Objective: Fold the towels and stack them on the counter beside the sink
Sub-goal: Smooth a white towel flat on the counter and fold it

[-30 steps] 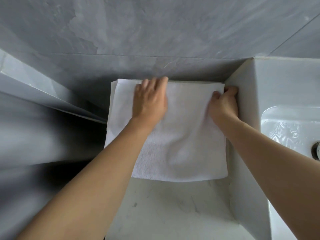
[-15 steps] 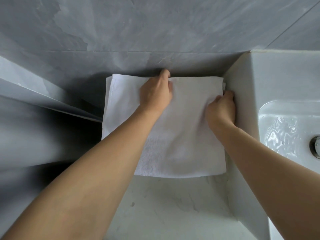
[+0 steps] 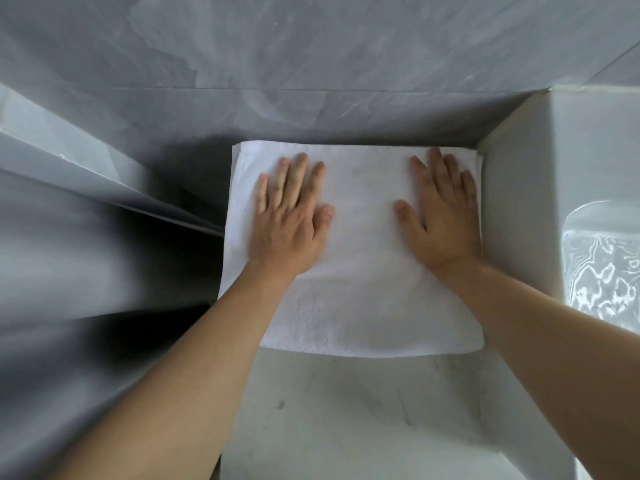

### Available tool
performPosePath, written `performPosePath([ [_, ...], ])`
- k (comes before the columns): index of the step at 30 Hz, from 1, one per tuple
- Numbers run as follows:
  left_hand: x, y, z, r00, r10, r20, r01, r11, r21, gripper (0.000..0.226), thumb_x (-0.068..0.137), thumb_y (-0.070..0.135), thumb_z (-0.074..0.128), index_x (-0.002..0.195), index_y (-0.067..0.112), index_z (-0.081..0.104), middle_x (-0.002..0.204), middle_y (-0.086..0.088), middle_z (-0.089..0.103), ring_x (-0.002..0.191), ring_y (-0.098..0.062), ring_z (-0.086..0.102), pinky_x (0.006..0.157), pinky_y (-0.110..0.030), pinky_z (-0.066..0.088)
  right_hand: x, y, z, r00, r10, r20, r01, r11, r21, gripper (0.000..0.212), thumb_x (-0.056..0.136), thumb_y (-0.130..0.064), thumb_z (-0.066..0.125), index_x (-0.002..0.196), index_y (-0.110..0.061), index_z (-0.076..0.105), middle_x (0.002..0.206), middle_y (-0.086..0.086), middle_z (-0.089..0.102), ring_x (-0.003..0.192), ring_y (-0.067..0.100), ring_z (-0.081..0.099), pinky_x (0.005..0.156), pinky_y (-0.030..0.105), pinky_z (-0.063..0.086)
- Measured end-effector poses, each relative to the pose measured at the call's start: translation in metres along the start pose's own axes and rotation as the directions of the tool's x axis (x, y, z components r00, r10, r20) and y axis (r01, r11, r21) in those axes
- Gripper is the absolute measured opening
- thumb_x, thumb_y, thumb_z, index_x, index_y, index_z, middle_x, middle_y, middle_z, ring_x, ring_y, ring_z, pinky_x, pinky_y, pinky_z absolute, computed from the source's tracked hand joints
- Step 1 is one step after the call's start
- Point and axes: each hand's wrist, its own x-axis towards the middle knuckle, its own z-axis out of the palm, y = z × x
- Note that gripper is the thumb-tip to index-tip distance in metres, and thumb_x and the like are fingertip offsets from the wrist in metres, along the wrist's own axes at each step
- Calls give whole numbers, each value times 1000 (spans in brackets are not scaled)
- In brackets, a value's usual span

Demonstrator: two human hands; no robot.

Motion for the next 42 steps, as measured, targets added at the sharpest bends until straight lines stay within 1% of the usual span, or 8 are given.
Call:
performPosePath([
  [3,0,-4,0,999,-51,17,50,998,26,67,101,54,10,161,26,2,169,-3,-4,155,-23,-8,124,-48,-4,-1,7,-5,994,79,-69,-68,986,151,72,93,-50,30,154,-13,26,161,8,22,148,22,19,120,39,7],
  [8,0,-9,-2,988,-153,11,153,987,59,69,99,60,3,160,29,-7,168,-2,-12,154,-25,-14,123,-51,-9,-5,5,2,998,59,-21,-61,990,-128,68,96,-45,22,155,-10,22,163,9,15,150,24,11,121,43,-2],
  [15,-8,-27,-16,984,-172,38,171,985,12,66,102,53,13,161,26,4,169,-4,-6,154,-23,-12,125,-47,-6,-11,-1,-1,992,128,-12,-127,955,-267,68,97,-42,17,154,-6,22,162,13,15,150,29,13,121,49,1],
  [18,-15,-25,-21,977,-210,39,209,978,7,67,101,50,12,161,20,8,169,-7,-3,154,-26,-10,124,-49,-5,-30,-20,-9,988,127,-87,-141,973,-182,67,97,-40,23,152,-2,27,161,18,18,148,34,16,120,51,2],
  [23,-71,24,-12,986,83,-146,-87,996,-19,61,100,39,40,154,12,37,163,-12,27,152,-34,21,122,-58,13,-96,-64,5,994,-62,-92,57,997,-59,63,98,-38,32,152,-5,30,159,16,24,148,34,21,119,55,9],
  [32,-103,29,14,999,24,40,-26,998,50,74,99,54,31,161,22,6,169,-6,-1,155,-31,-1,119,-66,9,-120,-42,27,995,86,56,-76,985,-152,70,97,-53,25,158,-24,9,164,12,2,150,36,-2,118,60,1],
  [37,-102,28,17,998,27,61,-32,997,75,75,98,55,27,161,23,5,169,-6,-3,155,-31,-2,119,-67,4,-130,-26,21,990,130,57,-122,984,-127,71,97,-50,27,157,-14,12,163,18,4,150,38,1,121,52,9],
  [42,-119,-9,12,997,-60,40,58,997,42,72,102,50,23,161,15,3,168,-10,-4,155,-28,-4,124,-54,8,-133,-18,17,985,150,82,-137,981,-140,72,95,-47,26,156,-9,15,162,19,7,150,36,6,120,51,12],
])
